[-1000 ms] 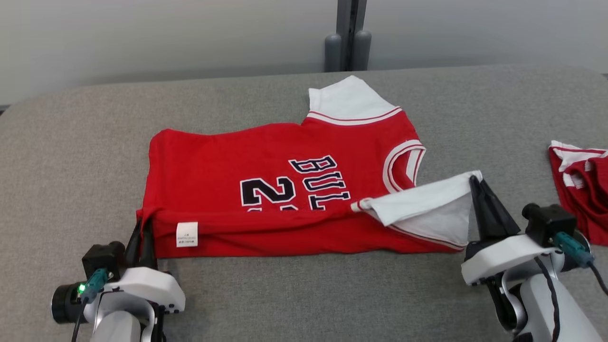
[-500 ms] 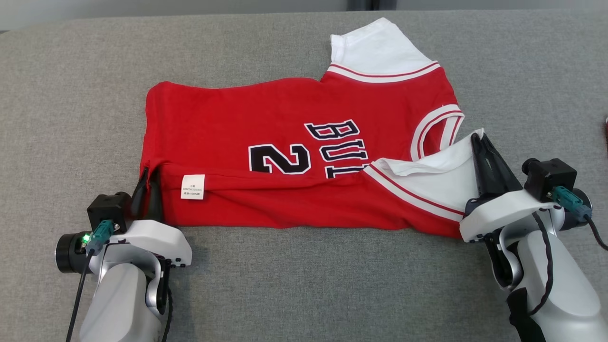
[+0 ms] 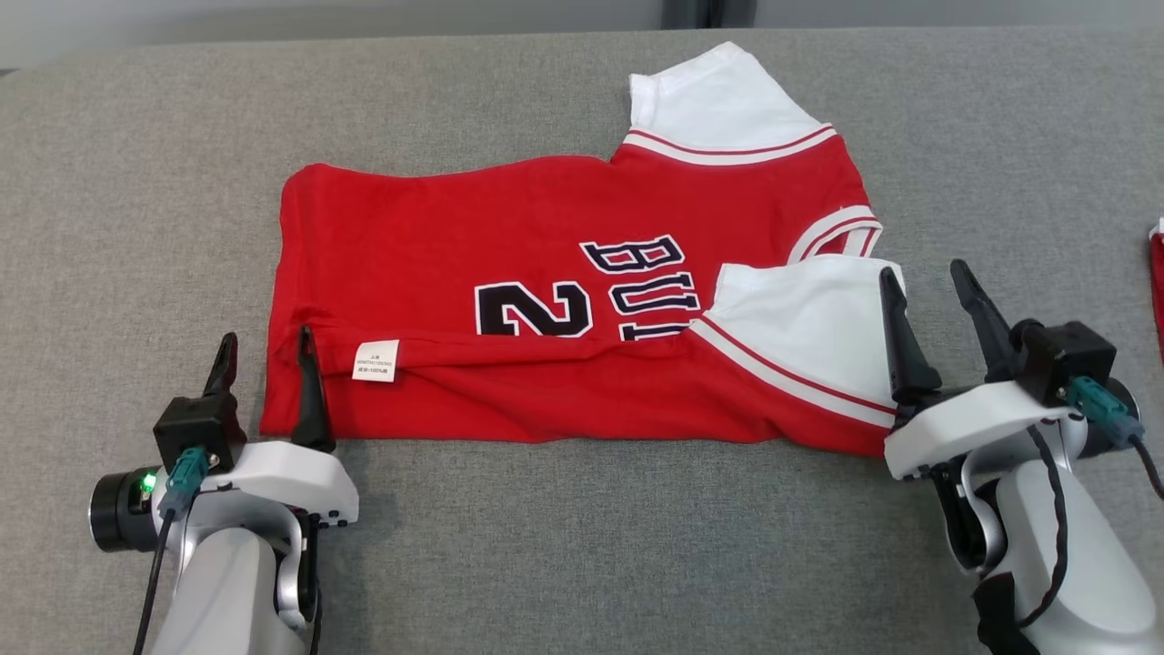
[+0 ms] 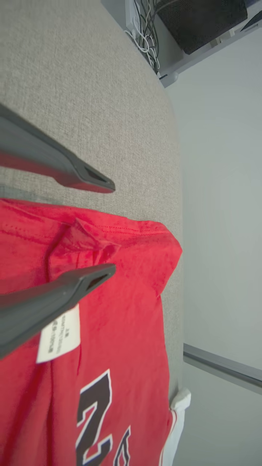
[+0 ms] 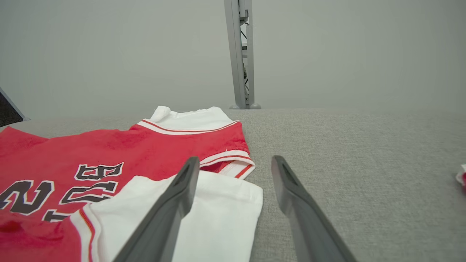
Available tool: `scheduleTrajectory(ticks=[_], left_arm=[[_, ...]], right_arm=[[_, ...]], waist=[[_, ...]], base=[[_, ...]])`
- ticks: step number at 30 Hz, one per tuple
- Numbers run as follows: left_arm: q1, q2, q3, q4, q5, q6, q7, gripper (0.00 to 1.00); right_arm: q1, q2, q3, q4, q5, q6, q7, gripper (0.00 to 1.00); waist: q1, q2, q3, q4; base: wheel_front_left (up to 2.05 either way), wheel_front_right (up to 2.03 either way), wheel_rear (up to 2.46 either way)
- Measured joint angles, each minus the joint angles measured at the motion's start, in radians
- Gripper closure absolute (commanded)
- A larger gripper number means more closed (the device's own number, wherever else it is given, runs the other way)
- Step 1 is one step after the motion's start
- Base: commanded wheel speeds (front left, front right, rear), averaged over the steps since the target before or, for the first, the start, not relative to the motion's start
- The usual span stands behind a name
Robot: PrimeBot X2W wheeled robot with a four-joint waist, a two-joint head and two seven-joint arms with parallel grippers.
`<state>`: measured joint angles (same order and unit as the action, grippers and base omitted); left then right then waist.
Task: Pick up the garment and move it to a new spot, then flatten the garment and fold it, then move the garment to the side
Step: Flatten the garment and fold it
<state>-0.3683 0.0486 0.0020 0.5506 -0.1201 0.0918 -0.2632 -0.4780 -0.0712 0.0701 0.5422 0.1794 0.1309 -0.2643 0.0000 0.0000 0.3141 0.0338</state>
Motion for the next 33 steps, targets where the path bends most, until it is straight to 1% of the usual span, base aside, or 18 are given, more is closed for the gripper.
scheduleTrajectory(ticks=[6, 8, 14, 21, 27, 33], left_arm=[[0.081, 0.000, 0.007, -0.071, -0.007, 0.025, 0.000, 0.00], [0.109, 0.000, 0.004, -0.076, -0.012, 0.032, 0.000, 0.00], [0.139, 0.000, -0.024, -0.080, -0.026, 0.034, 0.000, 0.00], [0.139, 0.000, -0.039, -0.073, -0.037, 0.033, 0.000, 0.00], [0.143, 0.000, -0.036, -0.069, -0.039, 0.031, 0.000, 0.00], [0.159, 0.000, -0.034, -0.061, -0.039, 0.023, 0.000, 0.00]], right_arm=[[0.098, 0.005, 0.001, -0.030, 0.025, 0.000, 0.000, 0.00], [0.130, 0.006, 0.003, -0.030, 0.037, 0.000, 0.000, 0.00], [0.192, 0.010, 0.009, -0.013, 0.054, 0.000, 0.000, 0.00], [0.217, 0.015, 0.042, -0.004, 0.084, 0.000, 0.000, 0.00], [0.245, 0.017, 0.037, -0.052, 0.123, 0.000, 0.000, 0.00], [0.296, 0.019, 0.060, -0.058, 0.149, 0.000, 0.000, 0.00]], waist=[[0.0000, 0.0000, -0.034, -0.009], [0.0000, 0.0000, -0.044, -0.011], [0.0000, 0.0000, -0.056, -0.011], [0.0000, 0.0000, -0.057, -0.001], [0.0000, 0.0000, -0.068, -0.001], [0.0000, 0.0000, -0.085, -0.008]], base=[[0.00, 0.00, 0.00], [0.00, 0.00, 0.00], [0.00, 0.00, 0.00], [0.00, 0.00, 0.00], [0.00, 0.00, 0.00], [0.00, 0.00, 0.00]])
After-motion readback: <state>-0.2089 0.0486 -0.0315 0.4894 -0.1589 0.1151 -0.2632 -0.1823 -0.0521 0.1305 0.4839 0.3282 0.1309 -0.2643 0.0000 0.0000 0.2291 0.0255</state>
